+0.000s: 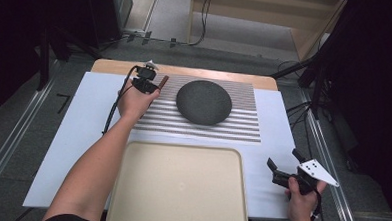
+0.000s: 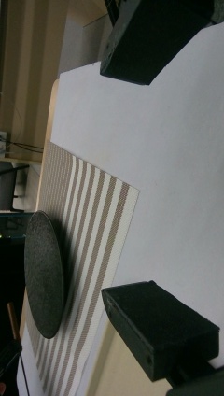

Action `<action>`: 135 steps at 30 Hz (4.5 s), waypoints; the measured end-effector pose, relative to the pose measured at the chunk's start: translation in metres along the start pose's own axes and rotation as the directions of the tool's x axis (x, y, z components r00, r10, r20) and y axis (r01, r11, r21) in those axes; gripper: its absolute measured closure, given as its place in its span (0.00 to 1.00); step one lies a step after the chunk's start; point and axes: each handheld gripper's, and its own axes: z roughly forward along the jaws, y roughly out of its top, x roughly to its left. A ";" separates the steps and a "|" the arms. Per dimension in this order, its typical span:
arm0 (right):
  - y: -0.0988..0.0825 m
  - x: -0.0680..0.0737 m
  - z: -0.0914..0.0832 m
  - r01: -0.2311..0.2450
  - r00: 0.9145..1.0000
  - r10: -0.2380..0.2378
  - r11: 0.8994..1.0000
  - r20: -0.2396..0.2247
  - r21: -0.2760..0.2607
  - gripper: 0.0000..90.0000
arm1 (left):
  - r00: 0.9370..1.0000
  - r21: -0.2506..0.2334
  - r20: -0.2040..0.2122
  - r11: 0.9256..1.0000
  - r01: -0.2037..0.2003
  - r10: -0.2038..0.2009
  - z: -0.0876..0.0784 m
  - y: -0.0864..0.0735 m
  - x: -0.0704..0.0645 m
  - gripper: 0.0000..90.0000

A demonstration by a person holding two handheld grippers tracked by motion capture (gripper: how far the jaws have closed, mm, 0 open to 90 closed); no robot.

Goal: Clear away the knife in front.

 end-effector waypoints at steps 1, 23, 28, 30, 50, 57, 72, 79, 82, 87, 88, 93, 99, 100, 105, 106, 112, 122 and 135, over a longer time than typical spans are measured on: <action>0.000 0.000 0.000 -0.001 1.000 0.001 1.000 0.000 0.000 0.00 | 1.000 0.001 0.002 1.000 -0.004 0.004 -0.003 0.000 -0.001 0.86; 0.000 -0.001 0.000 -0.003 1.000 0.003 1.000 0.000 -0.003 0.00 | 0.997 -0.010 0.069 0.999 -0.046 0.047 -0.043 -0.050 -0.029 0.86; 0.000 -0.001 0.000 -0.003 1.000 0.003 1.000 0.000 -0.003 0.00 | 0.996 -0.024 0.079 0.999 -0.048 0.049 -0.052 -0.065 -0.031 0.86; 0.000 -0.001 0.000 -0.004 1.000 0.004 1.000 0.000 0.000 0.00 | 0.995 -0.033 0.080 0.998 -0.053 0.055 -0.056 -0.072 -0.034 0.86; 0.000 0.000 0.000 -0.004 1.000 0.004 1.000 0.005 0.003 0.00 | 0.993 -0.061 0.106 0.997 -0.049 0.055 -0.087 -0.157 -0.050 0.86; 0.000 0.000 0.000 -0.002 1.000 0.002 1.000 0.006 0.003 0.00 | 0.991 -0.058 0.126 0.997 -0.044 0.051 -0.094 -0.183 -0.057 0.86; 0.000 0.001 0.000 0.001 1.000 -0.001 1.000 0.010 0.009 0.00 | 0.989 -0.050 0.144 0.999 0.019 -0.012 -0.108 -0.238 -0.058 0.86; 0.000 0.001 0.000 0.001 1.000 -0.001 1.000 0.013 0.008 0.00 | 0.989 -0.053 0.134 0.996 0.068 -0.060 -0.110 -0.256 -0.057 0.86; 0.000 0.001 0.000 0.001 1.000 -0.001 1.000 0.014 0.009 0.00 | 0.991 -0.055 0.120 0.996 0.073 -0.066 -0.112 -0.258 -0.058 0.86; 0.000 0.001 0.000 0.001 1.000 -0.001 1.000 0.014 0.009 0.00 | 0.996 -0.122 0.085 0.991 0.049 -0.039 -0.116 -0.252 -0.059 0.76; 0.000 0.001 0.000 0.001 1.000 -0.001 1.000 0.014 0.009 0.00 | 0.996 -0.122 0.085 0.991 0.049 -0.039 -0.116 -0.252 -0.059 0.77; 0.000 0.001 0.000 0.000 1.000 0.000 1.000 0.014 0.010 0.00 | 0.993 -0.096 0.086 0.993 -0.069 0.077 -0.107 -0.242 -0.069 1.00; 0.000 0.000 0.000 -0.001 1.000 0.001 1.000 0.015 0.009 0.00 | 0.991 -0.068 0.083 0.993 -0.096 0.102 -0.097 -0.239 -0.067 1.00; 0.000 0.000 0.000 -0.001 1.000 0.001 1.000 0.015 0.009 0.00 | 0.992 -0.070 0.082 0.993 -0.090 0.095 -0.097 -0.240 -0.065 1.00; 0.000 0.001 0.000 0.002 1.000 -0.002 1.000 0.016 0.011 0.00 | 0.993 -0.069 0.095 0.995 -0.071 0.077 -0.102 -0.245 -0.053 1.00; 0.000 0.001 0.000 0.003 1.000 -0.003 1.000 0.018 0.012 0.00 | 0.993 -0.067 0.089 0.995 -0.074 0.080 -0.103 -0.247 -0.051 1.00; 0.000 0.001 0.000 0.005 1.000 -0.005 1.000 0.021 0.014 0.00 | 0.988 -0.082 0.134 0.994 -0.066 0.077 -0.105 -0.252 -0.040 1.00; 0.000 0.001 0.001 0.013 1.000 -0.013 1.000 0.024 0.017 0.00 | 0.968 -0.287 0.217 0.956 -0.060 0.126 -0.116 -0.255 -0.034 0.68; 0.000 0.003 0.002 0.018 0.999 -0.019 1.000 0.029 0.025 0.00 | 0.965 -0.403 0.219 0.914 -0.046 0.145 -0.127 -0.256 -0.026 0.26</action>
